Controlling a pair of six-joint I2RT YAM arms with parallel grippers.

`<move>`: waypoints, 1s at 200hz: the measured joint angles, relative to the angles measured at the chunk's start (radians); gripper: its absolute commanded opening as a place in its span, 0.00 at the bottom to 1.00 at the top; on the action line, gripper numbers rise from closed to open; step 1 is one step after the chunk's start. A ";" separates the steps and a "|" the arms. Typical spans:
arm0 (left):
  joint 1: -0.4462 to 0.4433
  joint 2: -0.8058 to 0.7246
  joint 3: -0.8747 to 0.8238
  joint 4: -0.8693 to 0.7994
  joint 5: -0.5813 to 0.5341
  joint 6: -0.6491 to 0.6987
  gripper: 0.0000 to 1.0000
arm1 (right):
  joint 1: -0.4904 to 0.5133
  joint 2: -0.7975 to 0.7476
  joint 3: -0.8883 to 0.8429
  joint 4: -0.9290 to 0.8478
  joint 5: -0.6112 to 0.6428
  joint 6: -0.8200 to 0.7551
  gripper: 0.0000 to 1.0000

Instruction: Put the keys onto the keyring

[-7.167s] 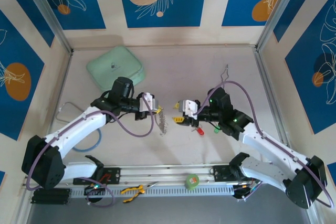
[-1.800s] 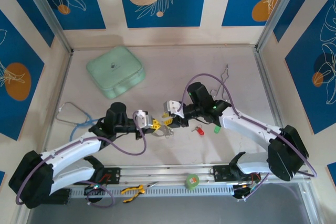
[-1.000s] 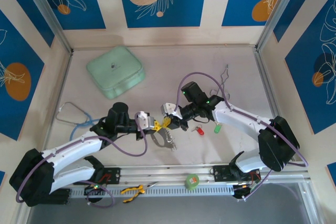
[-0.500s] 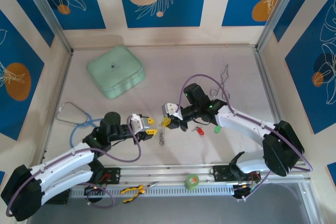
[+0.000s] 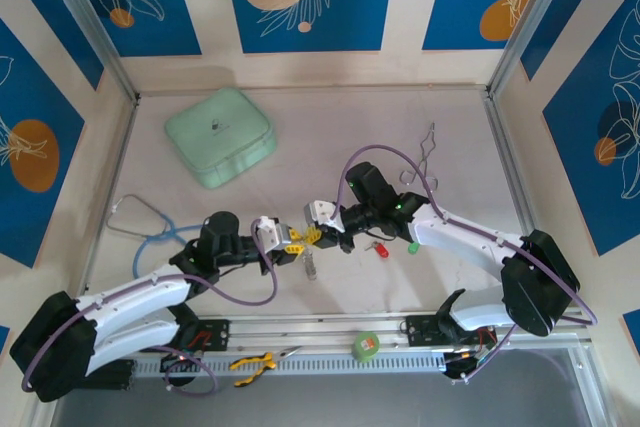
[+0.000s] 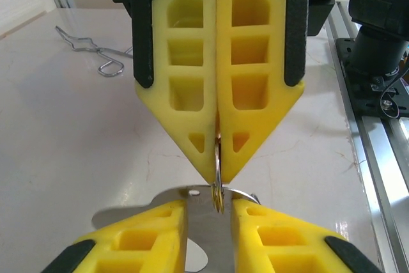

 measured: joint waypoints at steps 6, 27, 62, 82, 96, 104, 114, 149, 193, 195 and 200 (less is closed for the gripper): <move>0.000 0.000 0.000 0.005 0.002 0.000 0.22 | 0.000 0.000 0.000 0.000 0.000 0.000 0.00; 0.000 0.000 0.000 0.010 0.005 0.000 0.21 | 0.003 0.000 0.000 0.000 0.010 0.000 0.00; 0.000 -0.001 0.000 0.014 0.006 0.000 0.20 | 0.005 0.003 0.000 0.000 0.019 0.000 0.00; 0.000 -0.001 0.000 0.014 0.006 0.001 0.16 | 0.005 0.011 0.000 -0.002 0.019 -0.003 0.00; 0.000 -0.001 0.000 0.014 0.009 -0.001 0.10 | 0.005 0.014 0.001 0.000 0.019 -0.004 0.00; 0.000 -0.001 0.000 0.015 0.010 -0.002 0.05 | 0.005 0.014 0.001 0.000 0.019 -0.004 0.00; 0.000 0.000 0.000 0.014 0.011 -0.010 0.00 | 0.005 0.014 0.003 -0.002 0.019 -0.004 0.00; 0.000 0.010 0.000 0.025 0.011 -0.002 0.00 | 0.003 0.013 0.006 -0.014 0.023 -0.011 0.17; 0.000 0.021 0.001 0.031 0.009 0.020 0.00 | -0.019 -0.021 -0.003 -0.034 0.049 -0.026 0.18; 0.000 0.022 0.001 0.031 0.009 0.020 0.00 | -0.019 -0.023 -0.003 -0.035 0.049 -0.027 0.17; 0.000 0.025 0.001 0.032 0.009 0.020 0.00 | -0.020 -0.024 -0.003 -0.037 0.050 -0.027 0.18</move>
